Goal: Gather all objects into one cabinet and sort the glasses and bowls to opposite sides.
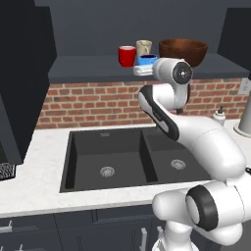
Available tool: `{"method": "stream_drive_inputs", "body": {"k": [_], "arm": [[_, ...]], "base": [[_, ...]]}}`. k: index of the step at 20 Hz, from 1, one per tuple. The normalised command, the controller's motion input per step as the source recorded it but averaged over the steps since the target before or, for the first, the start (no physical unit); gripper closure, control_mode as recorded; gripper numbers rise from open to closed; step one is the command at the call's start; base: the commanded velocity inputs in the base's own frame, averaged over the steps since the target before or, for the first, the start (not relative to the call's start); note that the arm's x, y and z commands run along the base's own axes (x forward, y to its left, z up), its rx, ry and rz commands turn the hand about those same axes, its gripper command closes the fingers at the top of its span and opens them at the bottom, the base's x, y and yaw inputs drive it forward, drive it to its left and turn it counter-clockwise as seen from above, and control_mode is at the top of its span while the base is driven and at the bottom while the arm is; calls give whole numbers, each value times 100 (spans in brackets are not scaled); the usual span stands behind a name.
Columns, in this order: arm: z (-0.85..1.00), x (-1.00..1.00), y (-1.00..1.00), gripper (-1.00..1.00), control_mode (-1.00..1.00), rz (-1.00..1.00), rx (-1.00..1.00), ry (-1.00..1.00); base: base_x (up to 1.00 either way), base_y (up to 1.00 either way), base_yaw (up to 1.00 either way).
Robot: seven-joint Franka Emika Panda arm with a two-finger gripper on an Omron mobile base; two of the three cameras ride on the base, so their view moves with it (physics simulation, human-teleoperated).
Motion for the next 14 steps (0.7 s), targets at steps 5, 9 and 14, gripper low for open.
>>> {"method": "stream_drive_inputs", "body": {"k": [5,9,14], "arm": [[-5,46,0,100,-100,0,0,0],[0,39,0,100,-100,0,0,0],[0,28,0,100,-100,0,0,0]], "base": [[0,0,0],[0,0,0],[0,0,0]]}}
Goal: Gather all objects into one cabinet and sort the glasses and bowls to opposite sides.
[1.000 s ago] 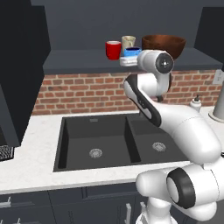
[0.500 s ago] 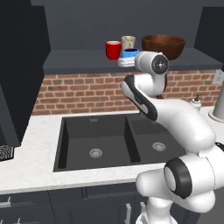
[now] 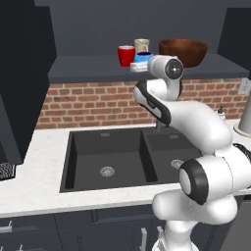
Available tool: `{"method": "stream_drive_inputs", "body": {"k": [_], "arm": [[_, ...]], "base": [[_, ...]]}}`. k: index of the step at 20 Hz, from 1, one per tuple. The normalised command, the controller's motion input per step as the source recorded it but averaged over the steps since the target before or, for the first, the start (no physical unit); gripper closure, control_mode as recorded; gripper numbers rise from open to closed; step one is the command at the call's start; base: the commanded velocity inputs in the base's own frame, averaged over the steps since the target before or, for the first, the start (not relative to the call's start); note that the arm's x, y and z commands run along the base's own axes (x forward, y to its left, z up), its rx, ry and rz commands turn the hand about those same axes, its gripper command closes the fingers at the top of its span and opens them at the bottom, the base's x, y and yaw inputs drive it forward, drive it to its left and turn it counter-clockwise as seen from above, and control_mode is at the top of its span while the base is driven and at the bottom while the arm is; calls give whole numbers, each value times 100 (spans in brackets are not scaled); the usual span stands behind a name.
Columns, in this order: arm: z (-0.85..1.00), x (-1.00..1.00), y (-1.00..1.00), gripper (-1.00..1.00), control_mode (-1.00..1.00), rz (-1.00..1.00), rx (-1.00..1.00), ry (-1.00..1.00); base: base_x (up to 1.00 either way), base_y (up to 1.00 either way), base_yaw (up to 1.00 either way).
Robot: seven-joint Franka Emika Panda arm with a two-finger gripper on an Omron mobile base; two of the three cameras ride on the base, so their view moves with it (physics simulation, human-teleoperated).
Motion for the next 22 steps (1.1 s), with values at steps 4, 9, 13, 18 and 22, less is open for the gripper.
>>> {"method": "stream_drive_inputs", "body": {"k": [4,9,13,18,22], "arm": [[0,18,0,100,-100,0,0,0],[0,3,0,100,-100,0,0,0],[-1,0,4,-100,-100,0,0,0],[0,-20,0,-100,-100,0,0,-1],[21,-74,-3,-100,-100,0,0,-11]], "base": [[0,0,0],[0,0,0],[0,0,0],[0,0,0],[0,0,0]]}}
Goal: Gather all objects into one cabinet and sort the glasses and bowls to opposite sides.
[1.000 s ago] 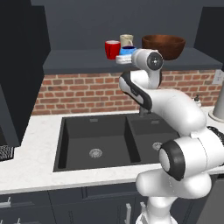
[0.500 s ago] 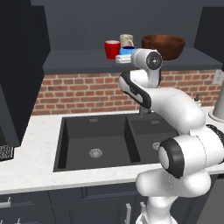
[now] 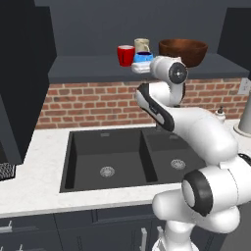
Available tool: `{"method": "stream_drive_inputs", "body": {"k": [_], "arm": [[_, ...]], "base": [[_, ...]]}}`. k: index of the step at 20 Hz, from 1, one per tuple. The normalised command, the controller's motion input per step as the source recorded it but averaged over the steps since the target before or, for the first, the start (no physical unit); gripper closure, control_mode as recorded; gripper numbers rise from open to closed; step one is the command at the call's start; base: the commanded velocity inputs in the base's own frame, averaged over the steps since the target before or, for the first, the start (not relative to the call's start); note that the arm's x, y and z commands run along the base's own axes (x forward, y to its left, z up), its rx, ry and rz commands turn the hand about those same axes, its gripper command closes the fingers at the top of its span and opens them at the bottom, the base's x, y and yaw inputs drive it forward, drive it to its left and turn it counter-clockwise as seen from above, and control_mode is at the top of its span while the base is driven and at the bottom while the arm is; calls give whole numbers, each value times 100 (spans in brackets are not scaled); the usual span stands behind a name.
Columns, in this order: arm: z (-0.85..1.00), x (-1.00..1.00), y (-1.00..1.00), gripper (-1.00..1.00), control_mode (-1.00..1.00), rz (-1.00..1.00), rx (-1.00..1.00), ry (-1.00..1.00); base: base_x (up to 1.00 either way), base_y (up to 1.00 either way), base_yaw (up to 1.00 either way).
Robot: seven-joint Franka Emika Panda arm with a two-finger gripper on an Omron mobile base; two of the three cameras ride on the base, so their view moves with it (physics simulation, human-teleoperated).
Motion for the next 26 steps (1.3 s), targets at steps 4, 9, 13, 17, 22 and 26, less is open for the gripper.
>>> {"method": "stream_drive_inputs", "body": {"k": [4,9,13,17,22,26], "arm": [[36,-99,-15,-100,-100,-1,1,-20],[26,-100,-21,-100,-100,-4,1,-17],[23,-100,-22,-100,-100,-7,0,-13],[34,-100,-25,-100,-100,-10,0,-25],[27,-100,-23,-100,-100,-10,0,-22],[13,-100,-19,-100,-100,-9,0,-20]], "base": [[0,0,0],[0,0,0],[0,0,0],[0,0,0],[0,0,0],[0,0,0]]}}
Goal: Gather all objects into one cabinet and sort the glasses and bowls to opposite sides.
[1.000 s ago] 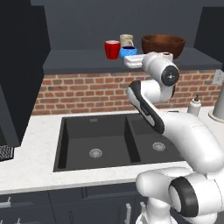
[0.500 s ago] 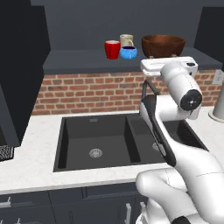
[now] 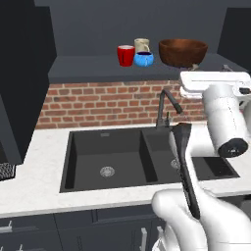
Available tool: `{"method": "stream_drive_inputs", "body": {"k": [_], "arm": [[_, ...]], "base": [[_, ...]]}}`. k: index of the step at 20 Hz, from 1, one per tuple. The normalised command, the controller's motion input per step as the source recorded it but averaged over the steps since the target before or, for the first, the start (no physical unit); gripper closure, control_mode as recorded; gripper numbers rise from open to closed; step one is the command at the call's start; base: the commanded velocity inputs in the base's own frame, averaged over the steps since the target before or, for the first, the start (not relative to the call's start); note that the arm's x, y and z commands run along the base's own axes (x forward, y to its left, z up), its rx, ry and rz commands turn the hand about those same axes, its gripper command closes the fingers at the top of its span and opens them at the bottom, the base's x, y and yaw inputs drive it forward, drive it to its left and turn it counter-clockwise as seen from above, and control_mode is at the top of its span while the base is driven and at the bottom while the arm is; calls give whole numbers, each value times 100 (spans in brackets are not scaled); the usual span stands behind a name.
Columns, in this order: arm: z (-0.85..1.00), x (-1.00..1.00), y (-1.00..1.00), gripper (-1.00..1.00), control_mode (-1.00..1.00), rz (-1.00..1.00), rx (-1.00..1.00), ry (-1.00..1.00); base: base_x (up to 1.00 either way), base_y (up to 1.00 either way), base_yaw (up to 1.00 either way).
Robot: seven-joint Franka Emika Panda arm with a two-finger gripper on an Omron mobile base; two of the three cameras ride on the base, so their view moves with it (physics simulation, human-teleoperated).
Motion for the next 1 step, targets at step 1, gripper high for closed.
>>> {"method": "stream_drive_inputs", "body": {"k": [1], "arm": [[9,-100,-16,-100,-100,-9,0,-21]], "base": [[0,0,0]]}}
